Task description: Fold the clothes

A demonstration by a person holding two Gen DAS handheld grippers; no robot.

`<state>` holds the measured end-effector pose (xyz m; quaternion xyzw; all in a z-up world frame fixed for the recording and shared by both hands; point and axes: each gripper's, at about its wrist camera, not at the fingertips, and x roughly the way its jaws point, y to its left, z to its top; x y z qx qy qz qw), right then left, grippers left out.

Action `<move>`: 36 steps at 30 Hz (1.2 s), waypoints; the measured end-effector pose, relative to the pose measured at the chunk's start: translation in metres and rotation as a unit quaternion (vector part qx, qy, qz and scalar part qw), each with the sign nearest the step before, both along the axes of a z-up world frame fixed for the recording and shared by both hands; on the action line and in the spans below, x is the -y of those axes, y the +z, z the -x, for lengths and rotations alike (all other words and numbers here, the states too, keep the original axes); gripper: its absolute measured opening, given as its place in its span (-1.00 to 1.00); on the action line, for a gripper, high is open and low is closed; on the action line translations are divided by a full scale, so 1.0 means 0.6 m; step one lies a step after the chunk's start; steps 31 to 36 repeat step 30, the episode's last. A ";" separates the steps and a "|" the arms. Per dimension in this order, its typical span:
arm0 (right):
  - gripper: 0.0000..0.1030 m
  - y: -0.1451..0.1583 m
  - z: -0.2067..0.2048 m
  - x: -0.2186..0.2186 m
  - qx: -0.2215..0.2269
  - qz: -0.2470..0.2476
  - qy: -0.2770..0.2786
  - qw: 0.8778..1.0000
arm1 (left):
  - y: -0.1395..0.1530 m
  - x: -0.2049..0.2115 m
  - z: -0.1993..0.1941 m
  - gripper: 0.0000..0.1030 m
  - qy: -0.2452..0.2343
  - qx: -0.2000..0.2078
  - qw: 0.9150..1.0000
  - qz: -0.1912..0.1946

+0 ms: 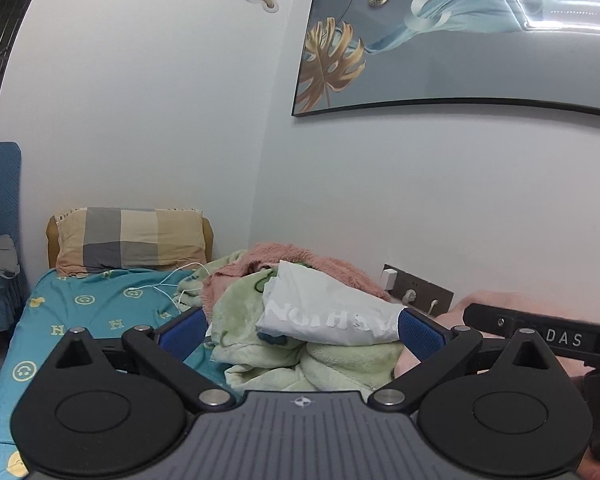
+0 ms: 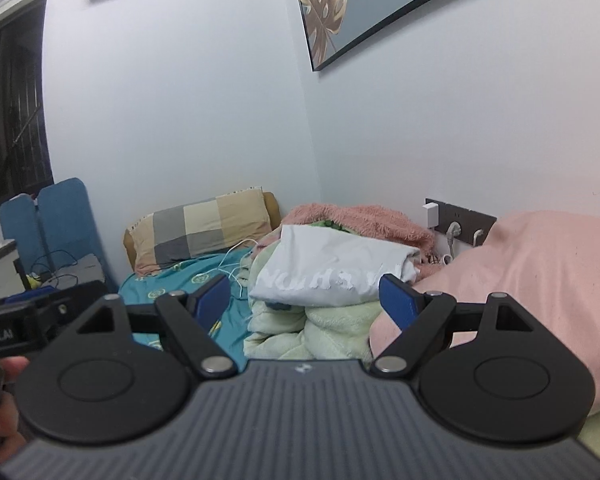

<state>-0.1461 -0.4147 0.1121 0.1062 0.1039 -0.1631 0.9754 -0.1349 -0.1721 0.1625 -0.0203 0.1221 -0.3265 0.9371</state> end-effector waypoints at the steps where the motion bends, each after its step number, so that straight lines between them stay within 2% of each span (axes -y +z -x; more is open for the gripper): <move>1: 0.61 -0.002 -0.002 -0.005 0.001 0.006 -0.001 1.000 | -0.004 -0.005 0.003 1.00 0.003 0.003 1.000 -0.002; 6: 0.61 -0.010 -0.016 -0.028 0.000 0.033 -0.008 0.999 | -0.014 -0.022 0.001 1.00 0.021 0.007 1.000 -0.007; 36: 0.61 -0.024 -0.031 -0.063 -0.016 0.045 -0.021 0.999 | -0.024 -0.026 0.003 0.99 0.021 0.023 0.999 -0.018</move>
